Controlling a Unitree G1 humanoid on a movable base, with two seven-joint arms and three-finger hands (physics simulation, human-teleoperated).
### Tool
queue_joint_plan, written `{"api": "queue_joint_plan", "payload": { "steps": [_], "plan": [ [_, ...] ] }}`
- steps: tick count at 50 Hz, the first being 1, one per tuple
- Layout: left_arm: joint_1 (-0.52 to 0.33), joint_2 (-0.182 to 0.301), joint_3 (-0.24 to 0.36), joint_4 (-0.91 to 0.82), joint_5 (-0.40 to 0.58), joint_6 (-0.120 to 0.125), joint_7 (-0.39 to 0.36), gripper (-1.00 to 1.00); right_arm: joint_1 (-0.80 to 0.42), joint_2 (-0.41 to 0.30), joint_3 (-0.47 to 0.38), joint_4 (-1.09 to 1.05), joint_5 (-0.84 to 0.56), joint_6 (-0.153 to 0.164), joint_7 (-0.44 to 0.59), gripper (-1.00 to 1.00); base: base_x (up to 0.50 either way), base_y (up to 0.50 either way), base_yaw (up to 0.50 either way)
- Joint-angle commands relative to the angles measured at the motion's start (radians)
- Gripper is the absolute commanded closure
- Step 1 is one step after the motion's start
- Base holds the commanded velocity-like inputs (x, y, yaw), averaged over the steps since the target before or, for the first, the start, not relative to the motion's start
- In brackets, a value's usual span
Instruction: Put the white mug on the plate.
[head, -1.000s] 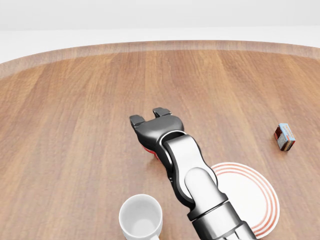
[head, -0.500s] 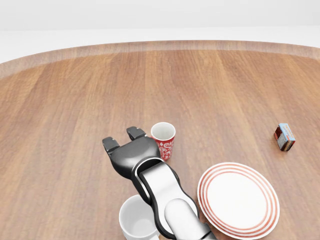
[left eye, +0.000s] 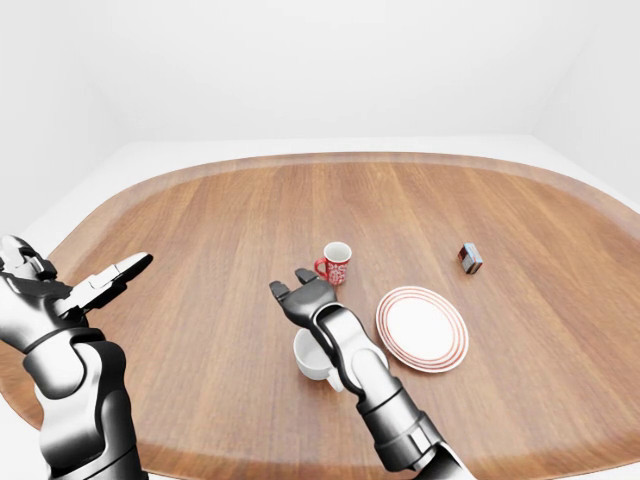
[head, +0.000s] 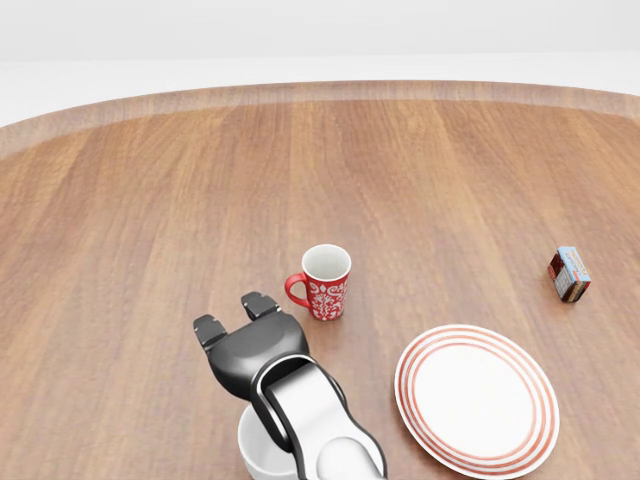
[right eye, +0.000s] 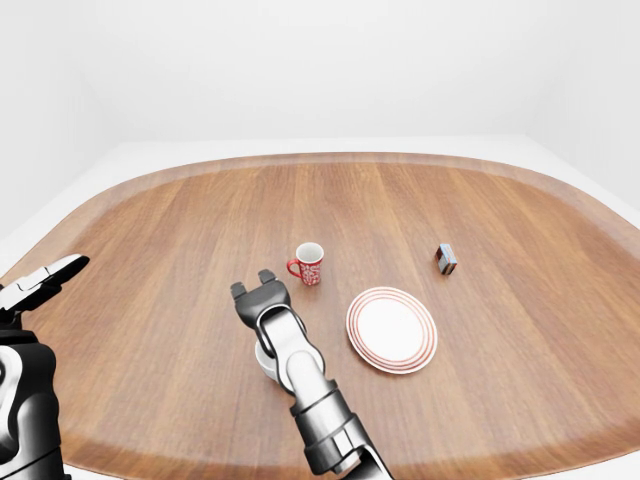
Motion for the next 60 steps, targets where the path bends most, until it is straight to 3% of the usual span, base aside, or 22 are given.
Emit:
{"api": "queue_joint_plan", "payload": {
  "steps": [1, 5, 7, 17, 21, 23, 52, 60],
  "plan": [
    [0.0, 0.001, 0.003, -0.006, -0.004, 0.0, 0.002, -1.0, 0.018, -0.007, 0.025, 0.064, 0.007, 0.023, 0.0, -1.0, 0.0, 0.0, 0.0],
    [-0.001, 0.0, -0.001, -0.001, -0.001, 0.0, 0.001, -1.0, -0.013, -0.007, 0.005, 0.13, 0.024, 0.037, 0.0, -1.0, 0.0, 0.0, 0.0],
    [-0.002, 0.002, 0.002, -0.005, -0.003, 0.0, 0.002, -1.0, -0.062, -0.007, -0.022, 0.214, 0.04, 0.059, 0.0, -1.0, 0.0, 0.0, 0.0],
    [-0.001, -0.002, -0.002, 0.007, 0.001, -0.001, 0.0, -1.0, -0.092, -0.016, -0.027, 0.319, 0.065, 0.083, 0.0, -1.0, 0.0, 0.0, 0.0],
    [-0.002, -0.001, -0.003, 0.018, 0.001, -0.009, -0.001, -1.0, -0.094, -0.013, -0.022, 0.331, 0.069, 0.085, 0.0, -1.0, 0.0, 0.0, 0.0],
    [0.001, -0.001, -0.002, 0.005, -0.002, 0.0, 0.002, -1.0, -0.103, -0.012, -0.026, 0.354, 0.073, 0.088, 0.0, -1.0, 0.0, 0.0, 0.0],
    [0.003, -0.002, -0.001, -0.003, -0.006, 0.0, 0.002, -1.0, -0.345, 0.007, -0.086, 0.693, 0.189, 0.12, 0.0, -1.0, 0.0, 0.0, 0.0],
    [0.001, -0.003, 0.0, 0.004, -0.006, 0.0, 0.0, -1.0, -0.355, 0.015, -0.076, 0.723, 0.202, 0.121, 0.0, -1.0, 0.0, 0.0, 0.0]
  ]
}}
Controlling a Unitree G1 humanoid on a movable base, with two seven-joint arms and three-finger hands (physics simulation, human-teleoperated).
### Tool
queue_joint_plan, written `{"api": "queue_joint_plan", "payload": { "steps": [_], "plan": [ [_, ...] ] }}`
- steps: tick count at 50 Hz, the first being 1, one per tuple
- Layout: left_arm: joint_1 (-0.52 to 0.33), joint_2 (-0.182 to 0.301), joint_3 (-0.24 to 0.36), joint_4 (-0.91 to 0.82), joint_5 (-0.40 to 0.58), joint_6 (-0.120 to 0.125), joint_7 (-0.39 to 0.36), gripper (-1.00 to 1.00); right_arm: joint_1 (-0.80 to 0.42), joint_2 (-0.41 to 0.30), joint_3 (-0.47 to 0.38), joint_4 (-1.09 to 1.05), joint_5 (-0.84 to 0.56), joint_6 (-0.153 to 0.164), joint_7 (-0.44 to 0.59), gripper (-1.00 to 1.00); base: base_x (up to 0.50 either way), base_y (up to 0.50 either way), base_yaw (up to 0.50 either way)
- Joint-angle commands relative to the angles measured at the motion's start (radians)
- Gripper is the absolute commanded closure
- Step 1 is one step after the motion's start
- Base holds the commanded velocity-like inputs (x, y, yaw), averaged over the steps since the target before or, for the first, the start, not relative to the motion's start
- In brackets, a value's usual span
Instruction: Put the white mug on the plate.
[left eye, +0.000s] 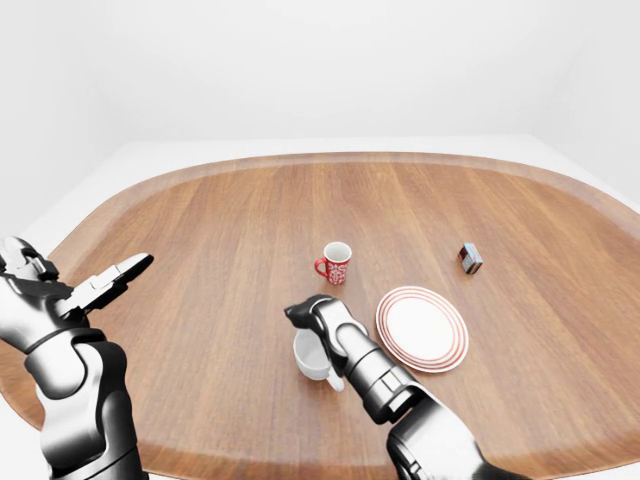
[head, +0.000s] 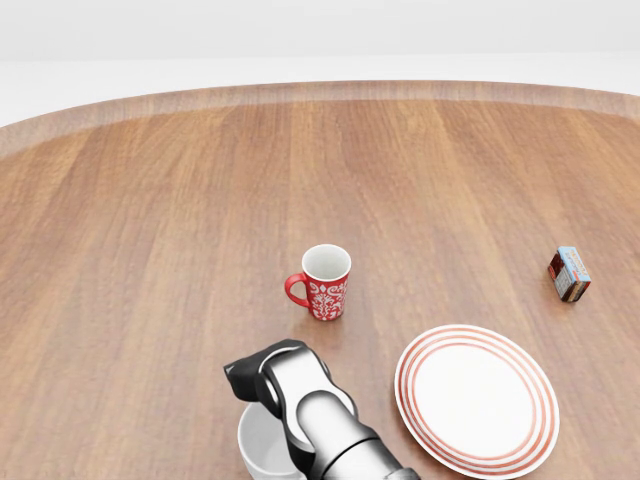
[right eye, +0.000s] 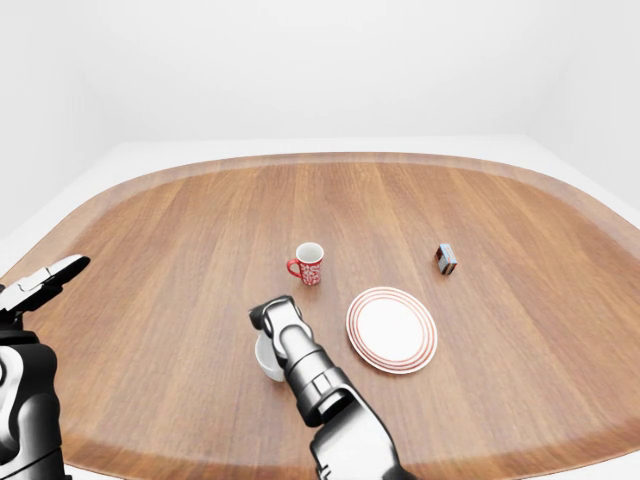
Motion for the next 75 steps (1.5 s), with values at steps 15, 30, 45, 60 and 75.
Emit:
{"api": "queue_joint_plan", "payload": {
  "steps": [15, 30, 45, 60, 75],
  "plan": [
    [0.0, -0.001, -0.002, 0.007, -0.001, -0.005, 0.0, -1.0, -0.056, 0.027, 0.001, 0.107, 0.047, 0.005, 0.0, -1.0, 0.0, 0.0, 0.0],
    [0.002, -0.003, -0.001, 0.011, 0.0, -0.009, -0.002, -1.0, -0.079, 0.021, -0.009, 0.167, 0.063, 0.005, 0.0, -1.0, 0.0, 0.0, 0.0],
    [0.006, -0.005, -0.002, 0.007, -0.001, -0.008, -0.001, -1.0, -0.097, 0.011, -0.012, 0.281, 0.092, 0.005, 0.0, -1.0, 0.0, 0.0, 0.0],
    [0.005, -0.005, -0.001, -0.002, -0.002, 0.0, 0.0, -1.0, -0.101, 0.012, -0.013, 0.322, 0.101, 0.005, 0.0, 1.0, 0.0, 0.0, 0.0],
    [0.005, -0.007, -0.002, 0.005, 0.002, -0.007, -0.002, -1.0, -0.135, 0.001, -0.027, 0.321, 0.134, 0.005, 0.0, 1.0, 0.0, 0.0, 0.0]
  ]
}}
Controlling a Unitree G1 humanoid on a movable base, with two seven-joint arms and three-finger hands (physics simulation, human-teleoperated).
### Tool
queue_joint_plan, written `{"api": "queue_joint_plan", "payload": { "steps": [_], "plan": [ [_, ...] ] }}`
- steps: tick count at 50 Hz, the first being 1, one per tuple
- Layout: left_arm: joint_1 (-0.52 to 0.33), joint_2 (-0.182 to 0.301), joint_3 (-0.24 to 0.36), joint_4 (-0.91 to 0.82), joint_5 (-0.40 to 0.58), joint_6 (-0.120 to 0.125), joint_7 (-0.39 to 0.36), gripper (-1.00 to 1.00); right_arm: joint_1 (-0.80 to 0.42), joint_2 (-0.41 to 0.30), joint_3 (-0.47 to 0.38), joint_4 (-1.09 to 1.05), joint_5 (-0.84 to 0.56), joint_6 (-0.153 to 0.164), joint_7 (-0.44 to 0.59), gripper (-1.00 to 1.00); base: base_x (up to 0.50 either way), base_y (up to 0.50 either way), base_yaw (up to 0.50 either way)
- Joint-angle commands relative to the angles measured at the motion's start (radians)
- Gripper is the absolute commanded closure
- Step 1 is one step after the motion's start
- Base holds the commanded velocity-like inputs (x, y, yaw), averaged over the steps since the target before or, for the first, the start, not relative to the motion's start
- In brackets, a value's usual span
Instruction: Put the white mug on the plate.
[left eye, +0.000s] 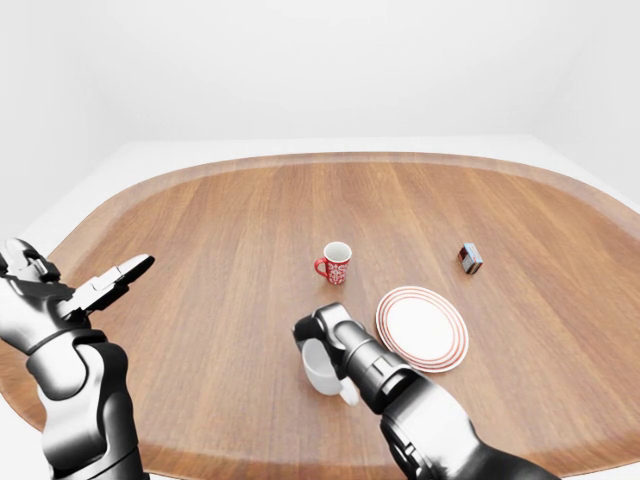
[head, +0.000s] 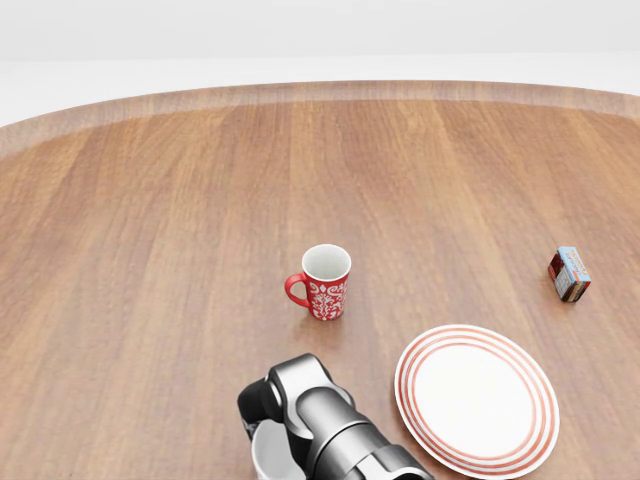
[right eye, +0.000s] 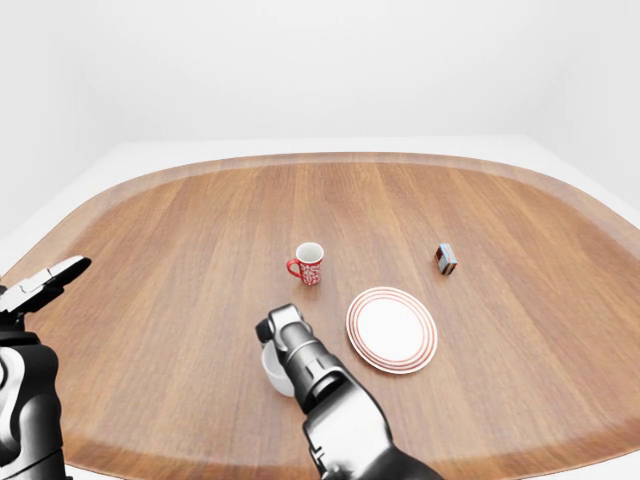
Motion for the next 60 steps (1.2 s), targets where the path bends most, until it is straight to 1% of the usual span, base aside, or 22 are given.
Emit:
{"api": "queue_joint_plan", "payload": {
  "steps": [1, 2, 4, 5, 6, 8, 14, 19, 22, 23, 27, 31, 36, 37, 38, 41, 45, 48, 50, 57, 59, 60],
  "plan": [
    [0.002, -0.001, -0.001, 0.001, 0.002, -0.002, -0.001, -1.0, 0.002, -0.011, -0.001, 0.008, 0.018, 0.002, 0.0, 1.0, 0.0, 0.0, 0.0],
    [0.002, -0.001, 0.0, -0.002, 0.001, 0.001, 0.0, -1.0, 0.003, -0.011, 0.0, 0.008, 0.019, 0.002, 0.0, 1.0, 0.0, 0.0, 0.0],
    [0.001, -0.001, -0.001, 0.006, 0.003, -0.006, -0.002, -1.0, -0.004, -0.014, -0.003, 0.01, 0.023, 0.002, 0.0, 1.0, 0.0, 0.0, 0.0],
    [0.002, 0.0, 0.001, 0.0, 0.0, 0.0, 0.0, -1.0, -0.014, -0.021, -0.008, 0.007, 0.028, 0.002, 0.0, 1.0, 0.0, 0.0, 0.0],
    [0.001, 0.0, 0.001, 0.001, 0.0, 0.0, 0.0, -1.0, -0.021, -0.027, -0.009, 0.003, 0.029, 0.002, 0.0, 1.0, 0.0, 0.0, 0.0],
    [0.002, -0.003, -0.002, 0.006, 0.004, -0.007, -0.003, -1.0, -0.044, -0.048, -0.02, -0.022, 0.039, 0.002, 0.0, 1.0, 0.0, 0.0, 0.0],
    [0.0, -0.002, -0.004, 0.019, 0.006, -0.018, -0.004, -1.0, -0.124, -0.129, -0.06, -0.051, 0.076, 0.002, 0.0, 1.0, 0.0, 0.0, 0.0],
    [0.0, -0.001, -0.004, 0.017, 0.006, -0.016, -0.002, -1.0, -0.174, -0.188, -0.08, -0.028, 0.104, 0.002, 0.0, 1.0, 0.0, 0.0, 0.0],
    [0.001, -0.001, -0.004, 0.011, 0.006, -0.011, -0.001, -1.0, -0.193, -0.219, -0.091, -0.022, 0.121, 0.002, 0.0, 1.0, 0.0, 0.0, 0.0],
    [0.002, -0.001, -0.003, 0.003, 0.005, -0.005, 0.0, -1.0, -0.202, -0.233, -0.093, -0.014, 0.122, 0.002, 0.0, 1.0, 0.0, 0.0, 0.0],
    [0.0, -0.001, -0.003, 0.014, 0.007, -0.013, -0.003, -1.0, -0.229, -0.268, -0.107, 0.01, 0.138, 0.002, 0.0, 1.0, 0.0, 0.0, 0.0],
    [0.0, -0.001, -0.003, 0.009, 0.006, -0.009, -0.002, -1.0, -0.254, -0.302, -0.121, 0.041, 0.156, 0.002, -0.001, 1.0, 0.0, 0.0, 0.0],
    [-0.001, 0.0, -0.004, 0.008, 0.006, -0.007, -0.001, -1.0, -0.277, -0.357, -0.135, 0.077, 0.174, 0.002, -0.051, 1.0, 0.0, 0.0, 0.0],
    [-0.001, 0.0, -0.004, 0.009, 0.007, -0.007, -0.001, -1.0, -0.284, -0.372, -0.144, 0.088, 0.181, 0.002, -0.07, 1.0, 0.0, 0.0, 0.0],
    [-0.001, 0.0, -0.004, 0.002, 0.006, -0.001, 0.001, -1.0, -0.287, -0.384, -0.15, 0.096, 0.188, 0.002, -0.084, 1.0, 0.0, 0.0, 0.0],
    [-0.002, 0.001, -0.002, 0.007, 0.006, -0.003, 0.0, -1.0, -0.294, -0.412, -0.167, 0.114, 0.212, 0.002, -0.163, 1.0, 0.0, 0.0, 0.0],
    [-0.004, 0.002, -0.002, 0.001, 0.007, 0.001, 0.002, -1.0, -0.301, -0.457, -0.182, 0.134, 0.238, 0.002, -0.223, 1.0, 0.0, 0.0, 0.0],
    [-0.004, 0.0, -0.005, 0.01, 0.011, -0.007, -0.001, -1.0, -0.295, -0.483, -0.191, 0.136, 0.257, 0.002, -0.235, 1.0, 0.0, 0.0, 0.0],
    [-0.002, 0.0, -0.006, 0.0, 0.01, 0.001, 0.002, -1.0, -0.294, -0.495, -0.196, 0.138, 0.269, 0.002, -0.245, 1.0, 0.0, 0.0, 0.0],
    [-0.002, -0.001, -0.004, 0.0, 0.012, 0.001, 0.001, -1.0, -0.29, -0.557, -0.212, 0.145, 0.297, 0.002, -0.304, 1.0, 0.0, 0.0, 0.0],
    [-0.003, -0.001, -0.005, 0.009, 0.013, -0.006, -0.001, -1.0, -0.288, -0.569, -0.21, 0.147, 0.297, 0.002, -0.313, 1.0, 0.0, 0.0, 0.0],
    [-0.002, -0.001, -0.006, 0.006, 0.013, -0.004, -0.001, -1.0, -0.285, -0.577, -0.213, 0.146, 0.3, 0.002, -0.318, 1.0, 0.0, 0.0, 0.0]
  ]
}}
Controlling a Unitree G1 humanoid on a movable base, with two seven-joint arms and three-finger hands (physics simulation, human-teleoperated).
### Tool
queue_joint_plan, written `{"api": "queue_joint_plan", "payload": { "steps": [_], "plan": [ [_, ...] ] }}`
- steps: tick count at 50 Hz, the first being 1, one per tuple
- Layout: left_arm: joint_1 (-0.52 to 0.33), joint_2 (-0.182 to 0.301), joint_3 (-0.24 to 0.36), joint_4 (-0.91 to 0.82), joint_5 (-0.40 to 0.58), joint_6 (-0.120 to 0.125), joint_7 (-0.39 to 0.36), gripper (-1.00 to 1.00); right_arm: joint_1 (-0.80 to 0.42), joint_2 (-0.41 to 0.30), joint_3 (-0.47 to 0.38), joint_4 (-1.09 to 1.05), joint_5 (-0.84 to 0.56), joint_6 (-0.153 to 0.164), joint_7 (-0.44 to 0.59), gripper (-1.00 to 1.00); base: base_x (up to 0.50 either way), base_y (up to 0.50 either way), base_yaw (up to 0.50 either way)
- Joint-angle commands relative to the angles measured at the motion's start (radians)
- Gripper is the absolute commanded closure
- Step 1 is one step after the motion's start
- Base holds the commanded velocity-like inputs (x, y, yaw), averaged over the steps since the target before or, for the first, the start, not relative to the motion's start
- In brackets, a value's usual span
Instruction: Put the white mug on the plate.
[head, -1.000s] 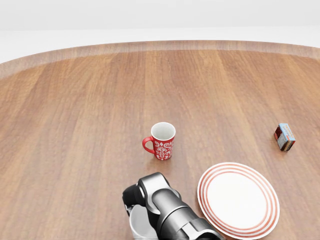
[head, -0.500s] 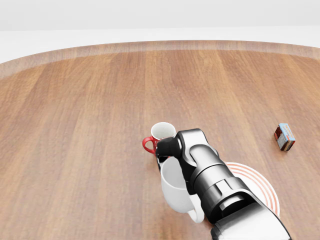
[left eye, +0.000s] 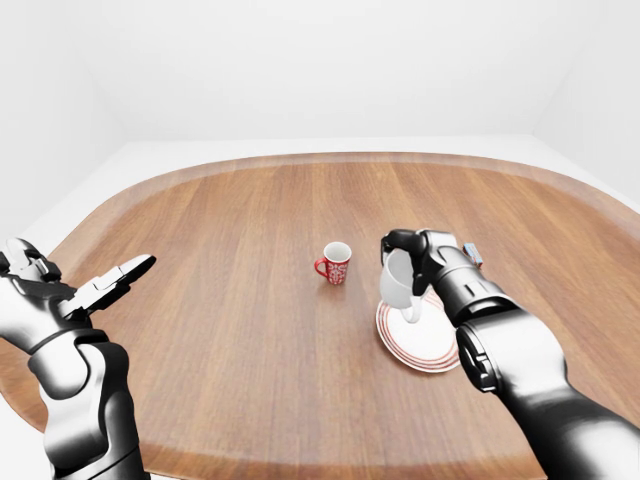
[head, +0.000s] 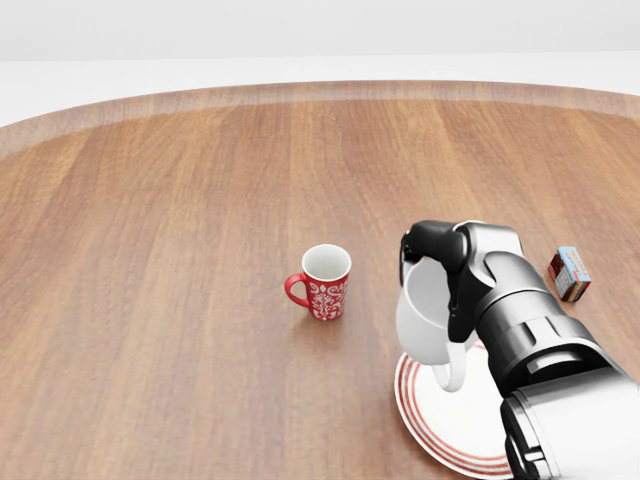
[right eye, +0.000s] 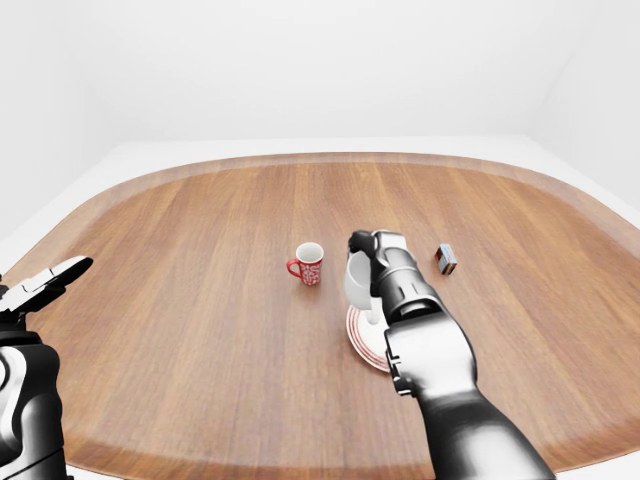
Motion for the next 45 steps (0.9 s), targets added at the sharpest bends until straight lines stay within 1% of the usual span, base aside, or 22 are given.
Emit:
{"api": "queue_joint_plan", "payload": {
  "steps": [1, 3, 6, 9, 13, 19, 20, 22, 25, 26, 29, 31, 35, 45],
  "plan": [
    [0.001, -0.002, -0.002, 0.0, 0.004, -0.002, 0.0, -1.0, 0.001, -0.093, -0.026, 0.013, 0.044, 0.0, -0.091, 1.0, 0.0, 0.0, 0.0],
    [0.0, -0.002, -0.002, 0.003, 0.004, -0.004, -0.001, -1.0, 0.011, -0.1, -0.022, 0.015, 0.041, 0.0, -0.095, 1.0, 0.0, 0.0, 0.0],
    [0.0, -0.001, -0.001, 0.0, 0.003, -0.001, 0.0, -1.0, 0.022, -0.107, -0.023, 0.017, 0.042, 0.0, -0.097, 1.0, 0.0, 0.0, 0.0],
    [-0.001, -0.002, -0.002, 0.006, 0.004, -0.006, -0.001, -1.0, 0.028, -0.115, -0.021, 0.017, 0.04, 0.0, -0.098, 1.0, 0.0, 0.0, 0.0],
    [0.0, 0.0, 0.0, 0.0, 0.001, 0.0, 0.0, -1.0, 0.045, -0.12, -0.025, 0.022, 0.041, 0.0, -0.112, 1.0, 0.0, 0.0, 0.0],
    [-0.002, -0.001, -0.003, 0.007, 0.004, -0.006, 0.0, -1.0, 0.063, -0.135, -0.03, 0.025, 0.044, 0.0, -0.139, 1.0, 0.0, 0.0, 0.0],
    [-0.001, -0.002, -0.005, 0.014, 0.007, -0.013, -0.002, -1.0, 0.071, -0.14, -0.023, 0.027, 0.033, 0.0, -0.145, 1.0, 0.0, 0.0, 0.0],
    [0.0, -0.002, -0.005, 0.008, 0.006, -0.007, -0.001, -1.0, 0.08, -0.145, -0.025, 0.027, 0.03, 0.0, -0.158, 1.0, 0.0, 0.0, 0.0],
    [0.0, -0.001, -0.005, 0.006, 0.008, -0.006, -0.001, -1.0, 0.104, -0.149, -0.033, 0.031, 0.04, 0.0, -0.179, 1.0, 0.0, 0.0, 0.0],
    [-0.001, -0.002, -0.005, 0.009, 0.007, -0.007, -0.001, -1.0, 0.113, -0.146, -0.035, 0.033, 0.043, 0.0, -0.189, 1.0, 0.0, 0.0, 0.0],
    [0.0, -0.001, -0.004, -0.003, 0.006, 0.002, 0.001, -1.0, 0.116, -0.146, -0.033, 0.035, 0.039, 0.0, -0.204, 1.0, 0.0, 0.0, 0.0],
    [-0.002, -0.001, -0.004, 0.008, 0.007, -0.006, -0.002, -1.0, 0.131, -0.139, -0.027, 0.039, 0.033, 0.0, -0.218, 1.0, 0.0, 0.0, 0.0],
    [-0.003, -0.001, -0.007, 0.007, 0.008, -0.005, -0.001, -1.0, 0.151, -0.124, -0.028, 0.045, 0.027, 0.0, -0.256, 1.0, 0.0, 0.0, 0.0],
    [-0.002, -0.002, -0.007, 0.008, 0.009, -0.007, -0.001, -1.0, 0.175, -0.123, -0.046, 0.049, 0.054, 0.0, -0.311, 1.0, 0.0, 0.0, 0.0]
  ]
}}
